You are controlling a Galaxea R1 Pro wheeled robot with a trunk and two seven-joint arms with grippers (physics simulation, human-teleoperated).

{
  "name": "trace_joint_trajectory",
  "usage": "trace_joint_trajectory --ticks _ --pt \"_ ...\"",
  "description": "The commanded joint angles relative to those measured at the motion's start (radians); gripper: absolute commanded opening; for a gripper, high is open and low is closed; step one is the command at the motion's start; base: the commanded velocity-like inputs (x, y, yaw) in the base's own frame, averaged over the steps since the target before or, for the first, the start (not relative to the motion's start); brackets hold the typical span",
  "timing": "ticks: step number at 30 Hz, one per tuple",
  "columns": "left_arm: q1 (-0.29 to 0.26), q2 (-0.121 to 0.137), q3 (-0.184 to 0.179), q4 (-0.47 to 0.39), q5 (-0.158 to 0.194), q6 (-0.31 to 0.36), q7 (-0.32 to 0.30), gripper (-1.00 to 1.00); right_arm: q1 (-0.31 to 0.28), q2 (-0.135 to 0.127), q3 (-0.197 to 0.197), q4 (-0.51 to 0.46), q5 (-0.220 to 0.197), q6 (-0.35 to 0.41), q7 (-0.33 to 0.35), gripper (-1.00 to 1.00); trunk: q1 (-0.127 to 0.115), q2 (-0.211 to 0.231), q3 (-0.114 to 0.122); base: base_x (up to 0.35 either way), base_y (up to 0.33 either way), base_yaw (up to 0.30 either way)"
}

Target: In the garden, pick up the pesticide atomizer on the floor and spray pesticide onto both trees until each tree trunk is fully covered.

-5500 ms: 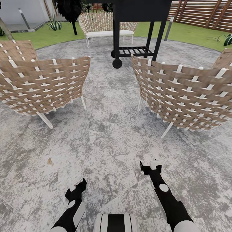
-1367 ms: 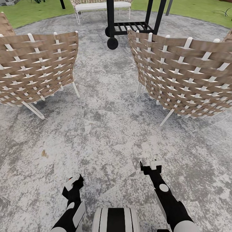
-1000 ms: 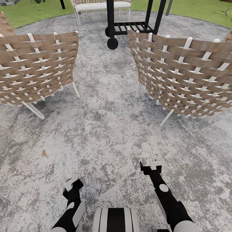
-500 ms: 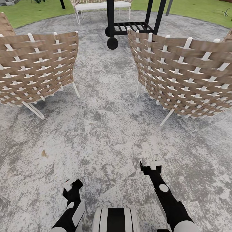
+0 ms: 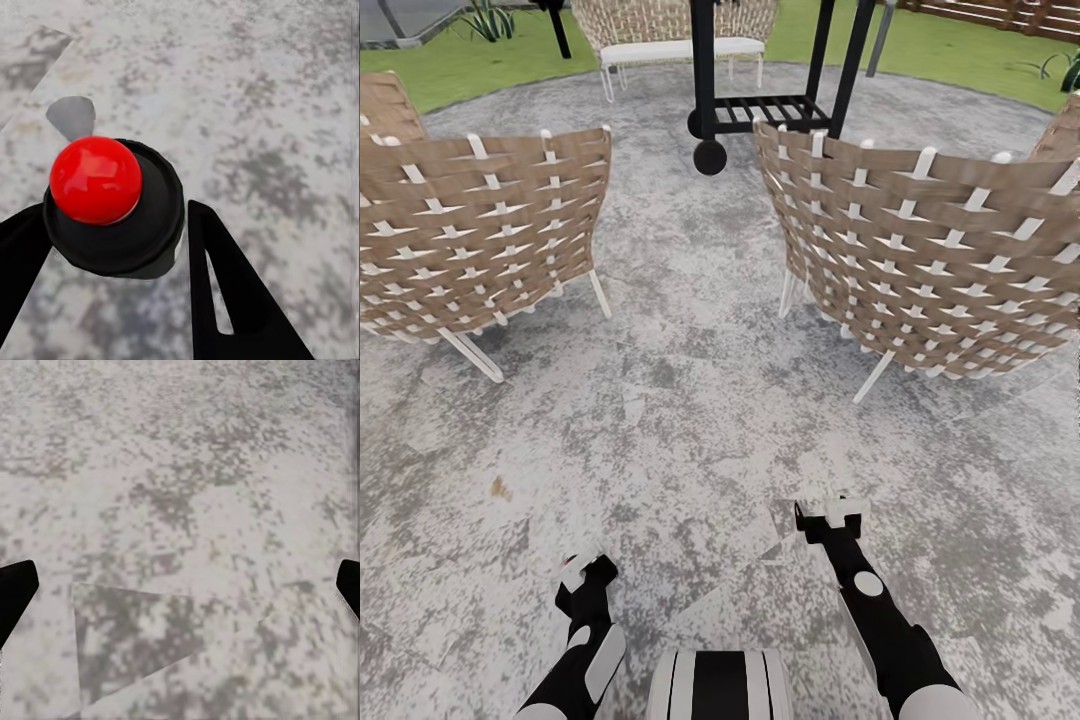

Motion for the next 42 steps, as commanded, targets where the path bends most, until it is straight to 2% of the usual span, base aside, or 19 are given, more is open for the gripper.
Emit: trace_joint_trajectory --ticks 1,6,10,11,13,14,15,19,27,33,42 --pt "0.000 -0.001 0.002 0.000 0.005 -0.003 -0.002 -1.00 0.000 0.001 -0.003 0.003 0.012 -0.003 -0.002 1.00 -0.001 0.000 0.003 0.000 0.000 0.000" --pt "0.000 -0.001 -0.003 0.001 -0.005 -0.001 -0.008 -1.00 0.001 0.000 -0.003 0.005 0.013 -0.003 -0.002 1.00 -0.003 0.001 0.023 0.000 0.000 0.000" --pt "0.003 0.007 -0.027 0.001 -0.011 0.007 -0.064 -1.00 0.001 0.001 -0.003 0.005 0.013 -0.003 -0.002 1.00 -0.005 0.002 0.038 0.000 0.000 0.000" --pt "0.007 0.029 -0.037 0.001 -0.012 0.011 -0.093 -1.00 0.001 0.001 -0.003 0.006 0.013 -0.003 -0.002 1.00 -0.005 0.002 0.042 0.000 0.000 0.000" --pt "0.010 0.056 -0.040 0.000 -0.022 0.013 -0.104 -1.00 0.001 0.001 -0.003 0.006 0.013 -0.003 -0.002 1.00 -0.006 0.003 0.050 0.000 0.000 0.000" --pt "0.013 0.084 -0.042 0.002 -0.070 0.015 -0.108 -1.00 0.002 0.001 -0.003 0.011 0.014 -0.005 -0.002 1.00 -0.006 0.003 0.054 0.000 0.000 0.000" --pt "0.019 0.110 -0.042 0.017 -0.286 0.033 -0.108 -1.00 0.003 -0.005 -0.004 0.020 0.016 -0.006 -0.004 1.00 -0.007 0.003 0.059 0.000 0.000 0.000" --pt "0.051 0.115 -0.040 0.018 -0.336 0.081 -0.108 -1.00 0.006 -0.007 -0.005 0.020 0.019 -0.004 -0.004 1.00 -0.009 0.004 0.080 0.000 0.000 0.000" --pt "0.114 0.119 -0.041 0.018 -0.340 0.100 -0.114 -1.00 0.071 -0.008 -0.004 0.044 0.021 -0.003 -0.004 1.00 -0.012 0.006 0.123 0.000 0.000 0.000" --pt "0.158 0.119 -0.040 0.015 -0.340 0.099 -0.115 -1.00 0.096 -0.008 -0.003 0.073 0.020 -0.004 -0.004 1.00 -0.015 0.008 0.156 0.000 0.000 0.000" --pt "0.228 0.124 -0.040 0.007 -0.342 0.097 -0.116 -1.00 0.118 -0.008 -0.003 0.204 0.019 -0.014 -0.004 1.00 -0.019 0.010 0.205 0.000 0.000 0.000"
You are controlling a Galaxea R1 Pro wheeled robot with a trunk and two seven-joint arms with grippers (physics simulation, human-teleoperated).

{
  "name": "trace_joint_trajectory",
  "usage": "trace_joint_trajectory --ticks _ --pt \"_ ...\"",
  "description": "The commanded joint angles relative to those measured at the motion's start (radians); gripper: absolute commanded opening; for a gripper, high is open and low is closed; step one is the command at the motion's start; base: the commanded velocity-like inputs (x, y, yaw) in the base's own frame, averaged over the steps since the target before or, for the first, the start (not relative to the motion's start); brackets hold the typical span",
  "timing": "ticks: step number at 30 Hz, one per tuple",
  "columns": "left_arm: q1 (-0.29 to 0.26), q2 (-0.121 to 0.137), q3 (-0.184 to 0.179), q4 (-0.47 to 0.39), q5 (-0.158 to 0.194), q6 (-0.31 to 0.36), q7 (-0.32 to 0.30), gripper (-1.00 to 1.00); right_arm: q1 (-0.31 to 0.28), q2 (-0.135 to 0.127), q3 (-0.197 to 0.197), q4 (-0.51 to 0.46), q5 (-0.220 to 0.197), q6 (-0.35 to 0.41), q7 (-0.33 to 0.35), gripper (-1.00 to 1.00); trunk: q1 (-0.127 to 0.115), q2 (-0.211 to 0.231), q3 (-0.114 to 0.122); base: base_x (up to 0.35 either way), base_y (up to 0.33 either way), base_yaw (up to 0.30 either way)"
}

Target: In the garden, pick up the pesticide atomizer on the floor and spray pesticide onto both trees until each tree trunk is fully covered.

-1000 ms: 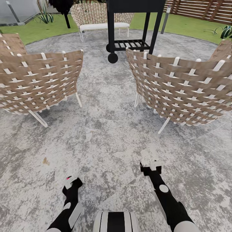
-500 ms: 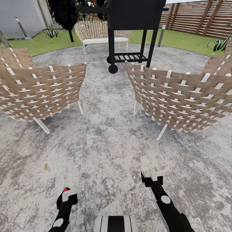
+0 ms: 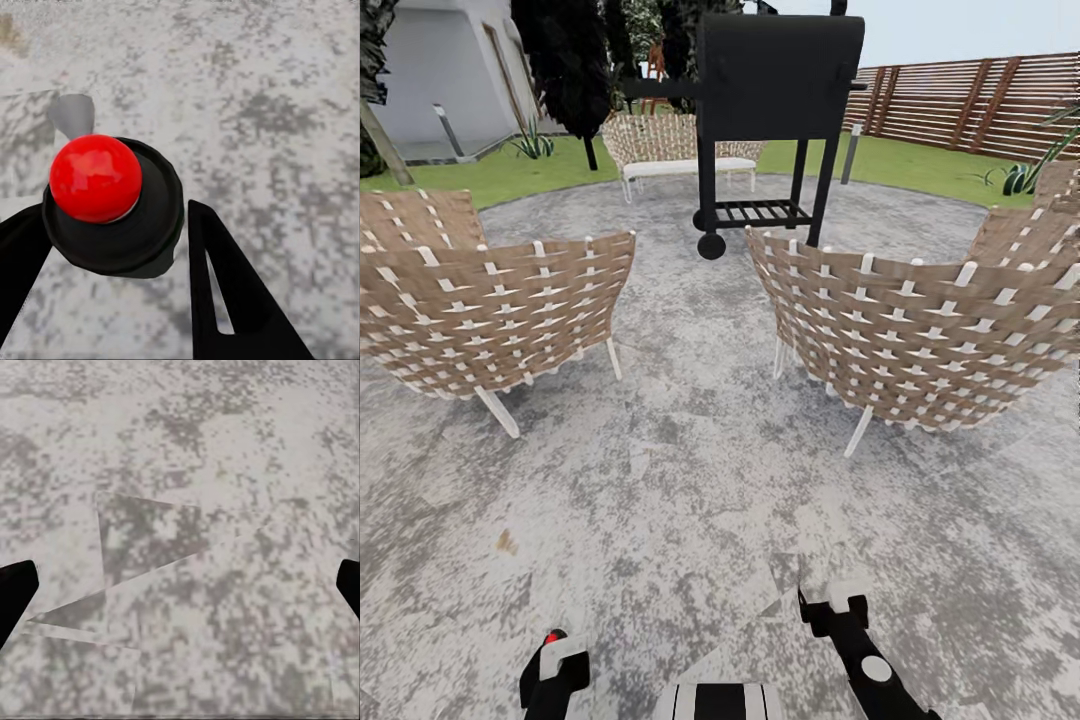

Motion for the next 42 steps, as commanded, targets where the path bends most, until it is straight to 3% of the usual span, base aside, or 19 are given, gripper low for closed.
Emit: trace_joint_trajectory --ticks 1,5,7,11,16,32,42 --pt "0.007 0.000 0.004 -0.001 -0.008 -0.003 0.002 -1.00 0.002 0.001 -0.003 0.018 0.011 -0.009 -0.003 1.00 -0.001 0.000 0.005 0.000 0.000 0.000" --pt "0.029 0.002 0.004 -0.003 -0.006 -0.005 0.002 -1.00 0.011 0.001 -0.004 0.093 0.011 -0.046 -0.002 1.00 -0.002 0.001 0.027 0.000 0.000 0.000" --pt "0.035 0.009 0.005 0.002 -0.004 -0.003 0.002 -1.00 0.014 -0.001 -0.004 0.177 0.011 -0.128 -0.002 1.00 -0.003 0.001 0.038 0.000 0.000 0.000" --pt "0.037 0.021 0.011 0.010 0.003 -0.002 0.003 -1.00 0.015 -0.015 -0.004 0.272 0.009 -0.206 -0.005 1.00 -0.005 0.002 0.059 0.000 0.000 0.000" --pt "0.038 0.021 0.014 0.012 0.003 -0.001 0.003 -1.00 0.015 -0.017 -0.005 0.315 0.008 -0.250 -0.006 1.00 -0.007 0.004 0.086 0.000 0.000 0.000" --pt "0.038 0.022 0.015 0.031 0.002 -0.004 0.004 -1.00 0.015 -0.018 -0.007 0.364 0.006 -0.271 -0.007 1.00 -0.062 0.102 0.163 0.000 0.000 0.000" --pt "0.038 0.022 0.015 0.036 0.003 -0.003 0.004 -1.00 0.015 -0.018 -0.008 0.365 0.005 -0.270 -0.007 1.00 -0.100 0.172 0.197 0.000 0.000 0.000"
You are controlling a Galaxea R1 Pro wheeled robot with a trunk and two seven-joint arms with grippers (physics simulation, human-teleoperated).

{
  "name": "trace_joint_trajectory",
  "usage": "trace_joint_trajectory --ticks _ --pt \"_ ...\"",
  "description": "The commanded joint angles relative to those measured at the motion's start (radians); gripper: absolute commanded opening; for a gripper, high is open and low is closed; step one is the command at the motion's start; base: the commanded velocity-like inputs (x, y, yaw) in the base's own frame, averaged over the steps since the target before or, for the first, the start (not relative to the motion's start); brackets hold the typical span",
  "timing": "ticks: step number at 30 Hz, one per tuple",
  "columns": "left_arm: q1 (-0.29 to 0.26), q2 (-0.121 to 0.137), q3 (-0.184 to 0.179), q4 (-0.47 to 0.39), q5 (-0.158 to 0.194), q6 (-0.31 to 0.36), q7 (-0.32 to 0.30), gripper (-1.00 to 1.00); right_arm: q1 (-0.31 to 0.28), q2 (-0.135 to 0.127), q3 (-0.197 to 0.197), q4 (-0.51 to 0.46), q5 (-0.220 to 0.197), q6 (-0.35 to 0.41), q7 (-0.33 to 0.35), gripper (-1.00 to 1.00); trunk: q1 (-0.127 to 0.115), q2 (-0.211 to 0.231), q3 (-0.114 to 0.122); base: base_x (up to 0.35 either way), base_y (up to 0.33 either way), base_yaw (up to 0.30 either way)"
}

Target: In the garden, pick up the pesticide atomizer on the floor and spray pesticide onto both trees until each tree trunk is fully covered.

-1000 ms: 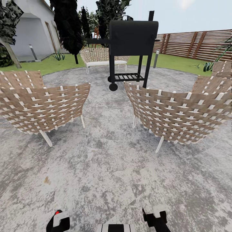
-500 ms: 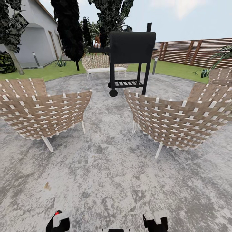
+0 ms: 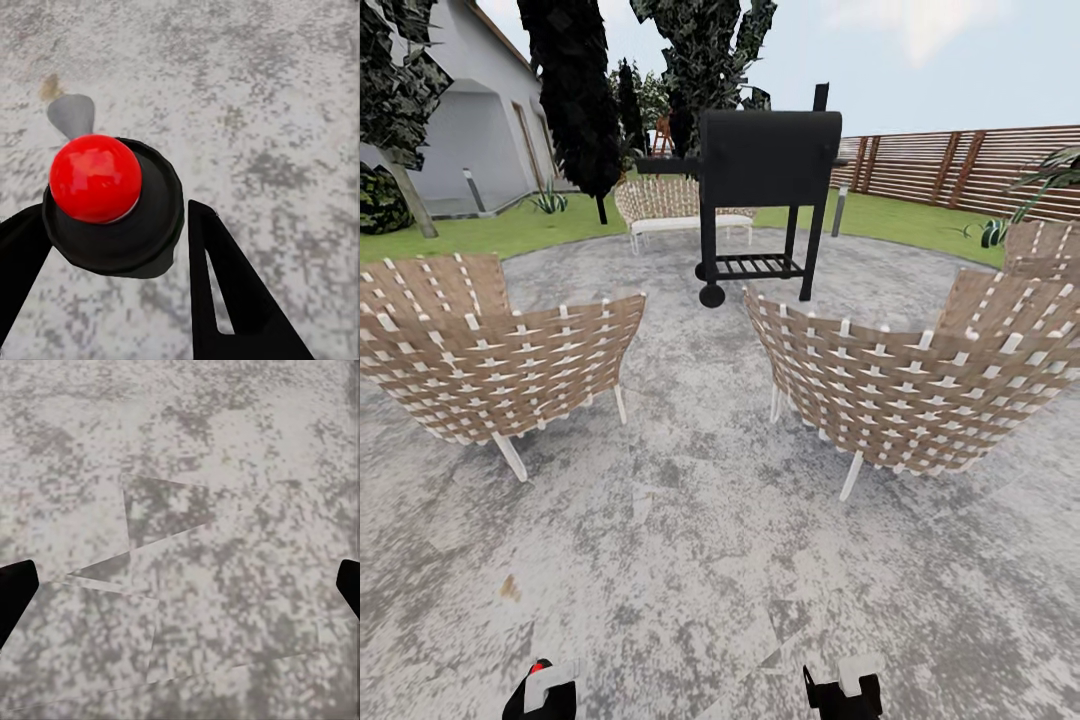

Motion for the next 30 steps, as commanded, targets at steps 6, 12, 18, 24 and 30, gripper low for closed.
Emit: trace_joint_trajectory --ticks 6,12,18,24,30 --pt "-0.001 -0.001 0.004 0.001 -0.006 -0.002 0.002 -1.00 0.000 0.000 -0.005 0.020 0.009 -0.003 -0.002 1.00 -0.023 0.042 0.021 0.000 0.000 0.000" --pt "-0.001 -0.002 0.001 0.001 -0.009 -0.006 0.003 -1.00 0.000 0.000 -0.004 0.033 0.009 -0.003 -0.001 1.00 -0.027 0.049 0.032 0.000 0.000 0.000" --pt "-0.001 -0.002 -0.001 0.001 -0.007 -0.012 0.005 -1.00 0.000 0.000 -0.003 0.034 0.010 -0.003 -0.003 1.00 -0.027 0.049 0.033 0.000 0.003 0.082" --pt "-0.001 -0.002 0.002 0.005 -0.005 -0.013 0.005 -1.00 0.000 0.000 -0.003 0.035 0.010 -0.003 -0.003 1.00 -0.027 0.049 0.033 -0.057 0.232 0.268" --pt "-0.001 -0.003 0.002 0.009 -0.005 -0.013 0.005 -1.00 0.000 0.000 -0.003 0.035 0.010 -0.003 -0.003 1.00 -0.027 0.049 0.033 -0.122 0.256 0.279"
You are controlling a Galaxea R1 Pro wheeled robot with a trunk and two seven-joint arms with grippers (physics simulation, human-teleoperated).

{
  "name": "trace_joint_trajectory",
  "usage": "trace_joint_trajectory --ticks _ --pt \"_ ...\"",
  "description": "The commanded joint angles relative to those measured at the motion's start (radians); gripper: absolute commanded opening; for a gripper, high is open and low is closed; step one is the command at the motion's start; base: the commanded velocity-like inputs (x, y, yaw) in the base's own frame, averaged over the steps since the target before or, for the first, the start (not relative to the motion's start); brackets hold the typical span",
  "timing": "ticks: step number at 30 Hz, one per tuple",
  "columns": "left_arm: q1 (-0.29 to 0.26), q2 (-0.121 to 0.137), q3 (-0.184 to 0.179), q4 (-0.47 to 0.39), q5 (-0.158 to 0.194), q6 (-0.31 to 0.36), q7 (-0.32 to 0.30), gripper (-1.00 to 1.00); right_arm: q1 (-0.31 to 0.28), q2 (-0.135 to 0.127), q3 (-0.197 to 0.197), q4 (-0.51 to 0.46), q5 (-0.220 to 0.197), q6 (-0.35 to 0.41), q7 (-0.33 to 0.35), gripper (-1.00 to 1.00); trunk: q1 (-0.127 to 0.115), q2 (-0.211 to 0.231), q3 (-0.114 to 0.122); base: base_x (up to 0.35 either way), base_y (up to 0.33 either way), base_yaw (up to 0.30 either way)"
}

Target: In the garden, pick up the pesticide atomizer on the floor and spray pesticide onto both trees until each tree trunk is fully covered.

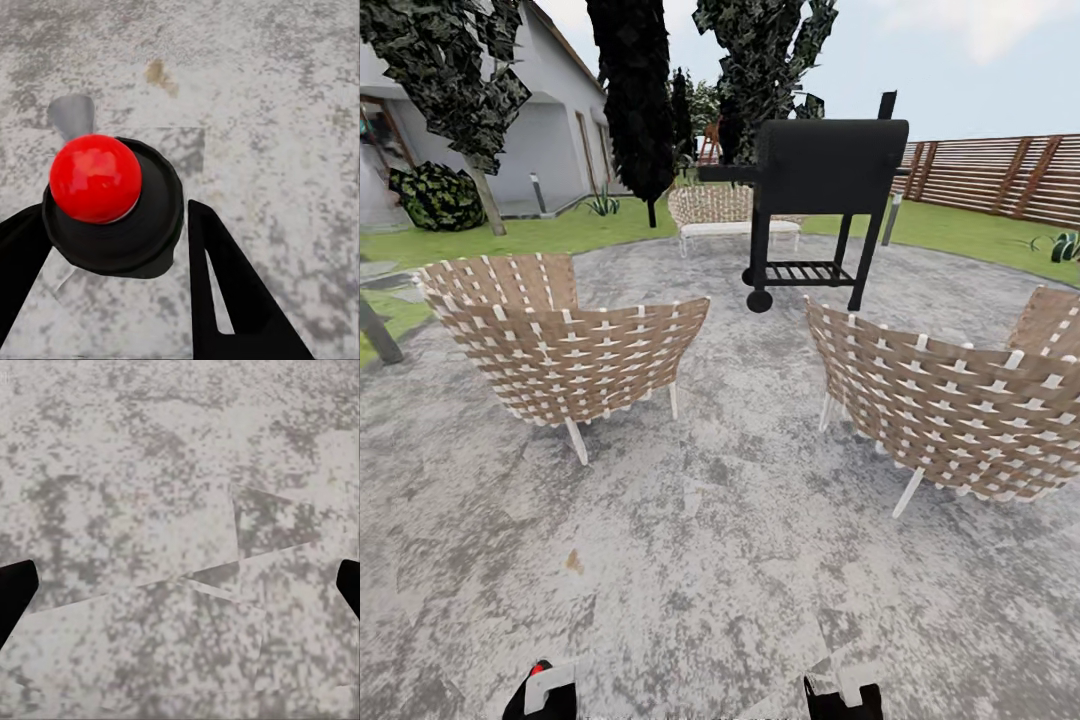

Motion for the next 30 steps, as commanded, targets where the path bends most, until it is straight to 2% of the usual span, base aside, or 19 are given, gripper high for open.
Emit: trace_joint_trajectory --ticks 1,21,30 --pt "-0.001 -0.001 0.004 0.001 -0.006 -0.003 0.002 -1.00 0.000 0.000 -0.004 0.000 0.009 -0.003 -0.003 1.00 0.000 0.000 -0.001 -0.055 0.083 0.279" --pt "-0.001 -0.002 0.005 0.000 -0.006 -0.003 0.002 -1.00 0.000 0.000 -0.004 0.001 0.009 -0.003 -0.003 1.00 0.000 0.000 -0.001 -0.009 0.007 0.279" --pt "0.013 -0.002 0.005 -0.002 -0.006 -0.006 0.002 -1.00 0.000 0.000 -0.004 0.002 0.009 -0.002 -0.003 1.00 0.000 0.000 -0.004 -0.270 0.000 0.279"
